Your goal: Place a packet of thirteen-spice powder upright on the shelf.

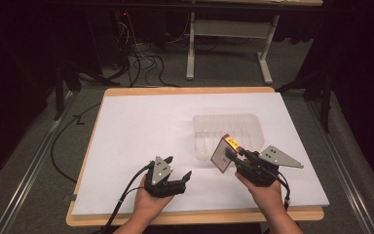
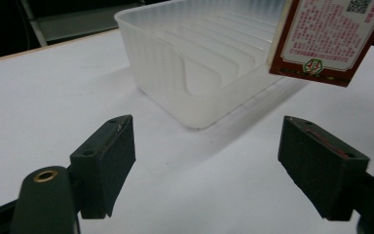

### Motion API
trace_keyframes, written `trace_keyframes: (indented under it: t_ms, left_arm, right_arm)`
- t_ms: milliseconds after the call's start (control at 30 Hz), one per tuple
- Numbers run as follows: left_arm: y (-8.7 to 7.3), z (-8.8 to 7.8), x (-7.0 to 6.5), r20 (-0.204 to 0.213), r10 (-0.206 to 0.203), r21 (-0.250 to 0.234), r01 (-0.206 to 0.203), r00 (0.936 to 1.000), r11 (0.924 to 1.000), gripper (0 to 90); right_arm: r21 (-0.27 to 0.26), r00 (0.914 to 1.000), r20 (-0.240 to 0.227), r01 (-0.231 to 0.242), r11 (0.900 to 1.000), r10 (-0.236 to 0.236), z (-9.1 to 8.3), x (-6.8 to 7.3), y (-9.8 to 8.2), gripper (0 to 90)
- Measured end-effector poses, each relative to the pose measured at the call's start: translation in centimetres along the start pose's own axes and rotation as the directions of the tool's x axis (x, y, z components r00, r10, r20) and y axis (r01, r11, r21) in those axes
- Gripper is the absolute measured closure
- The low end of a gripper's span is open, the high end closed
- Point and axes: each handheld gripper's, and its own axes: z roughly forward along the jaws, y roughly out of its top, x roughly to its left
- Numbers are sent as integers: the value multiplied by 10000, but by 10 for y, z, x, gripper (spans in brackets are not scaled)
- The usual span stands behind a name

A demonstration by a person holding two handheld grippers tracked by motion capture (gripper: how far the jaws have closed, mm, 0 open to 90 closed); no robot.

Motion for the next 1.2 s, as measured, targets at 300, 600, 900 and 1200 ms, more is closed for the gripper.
trace_keyframes:
  t_ms: [300, 600, 900, 1200]
  left_arm:
    - [5, -8, 17, -314, -204, -141, 200, 9993, 9997, 219]
    - [4, -12, 28, -789, 122, -46, -127, 9968, 9999, 219]
    - [6, -16, 37, -1074, 95, -87, -105, 9942, 9999, 219]
    - [6, -24, 52, -1295, -16, -143, -2, 9916, 9999, 226]
  right_arm:
    - [-204, 9992, 411, -4, 9998, 12, -8, -9, 2, 684]
    - [-452, 9946, 1037, 102, 9989, -55, -19, -23, 4, 684]
    - [-859, 9825, 1862, 100, 9963, 62, -34, -40, 5, 684]
    - [-1055, 9677, 2506, -6, 9944, 272, -45, -55, 4, 684]
